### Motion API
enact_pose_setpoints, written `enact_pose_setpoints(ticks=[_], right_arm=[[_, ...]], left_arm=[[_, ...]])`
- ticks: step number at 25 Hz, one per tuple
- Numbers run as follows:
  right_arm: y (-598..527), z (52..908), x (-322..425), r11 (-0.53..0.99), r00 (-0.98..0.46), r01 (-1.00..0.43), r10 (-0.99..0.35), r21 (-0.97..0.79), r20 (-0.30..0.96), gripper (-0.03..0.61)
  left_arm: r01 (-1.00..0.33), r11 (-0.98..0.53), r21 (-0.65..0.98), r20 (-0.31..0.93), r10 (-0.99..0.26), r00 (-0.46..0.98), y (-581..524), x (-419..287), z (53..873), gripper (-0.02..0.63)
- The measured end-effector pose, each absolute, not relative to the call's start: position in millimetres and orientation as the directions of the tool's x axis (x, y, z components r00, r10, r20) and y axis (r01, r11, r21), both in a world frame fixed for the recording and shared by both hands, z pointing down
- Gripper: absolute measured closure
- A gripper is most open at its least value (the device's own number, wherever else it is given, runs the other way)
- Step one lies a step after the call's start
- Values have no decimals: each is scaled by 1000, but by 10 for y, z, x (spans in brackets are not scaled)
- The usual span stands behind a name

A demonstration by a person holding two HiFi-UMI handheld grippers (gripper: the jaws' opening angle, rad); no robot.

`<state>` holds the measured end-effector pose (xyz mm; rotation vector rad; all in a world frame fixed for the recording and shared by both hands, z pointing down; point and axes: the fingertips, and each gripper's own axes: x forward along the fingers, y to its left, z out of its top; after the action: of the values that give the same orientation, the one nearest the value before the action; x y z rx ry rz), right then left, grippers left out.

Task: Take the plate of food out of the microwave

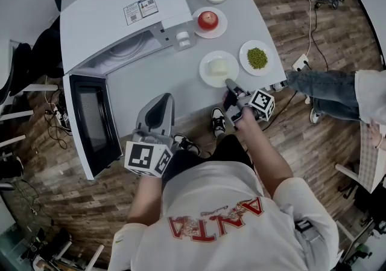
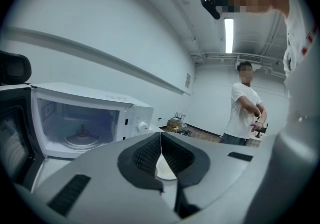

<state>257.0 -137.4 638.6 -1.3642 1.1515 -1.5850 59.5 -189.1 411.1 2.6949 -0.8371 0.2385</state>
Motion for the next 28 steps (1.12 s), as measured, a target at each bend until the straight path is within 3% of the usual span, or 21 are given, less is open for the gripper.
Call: enact_pose_setpoints(ticks=[8,10,13,20,28], right_arm=[[-1395,6380,2577,-348,-181,-30,-920,-937,348,555],[-1415,6314,2575,-346,-192,-71,-916,-936,353,508],[-1455,6224,2531,-359,-235,-207,-885,-910,403,438],[-1449,6239,2340,-342,-343,-533,-749,-774,567,344],[-1302,6443,2197,-180,-319,-854,-559,-488,765,327]], left_arm=[[-576,-780,245,254,-522,814,-1865,572,4123,603],[-576,-779,247,258,-520,814,-1860,567,4123,603],[-578,-778,248,258,-522,813,-1862,554,4128,603],[-577,-777,251,255,-522,814,-1857,533,4115,603],[-580,-775,251,254,-526,812,-1862,487,4142,603]])
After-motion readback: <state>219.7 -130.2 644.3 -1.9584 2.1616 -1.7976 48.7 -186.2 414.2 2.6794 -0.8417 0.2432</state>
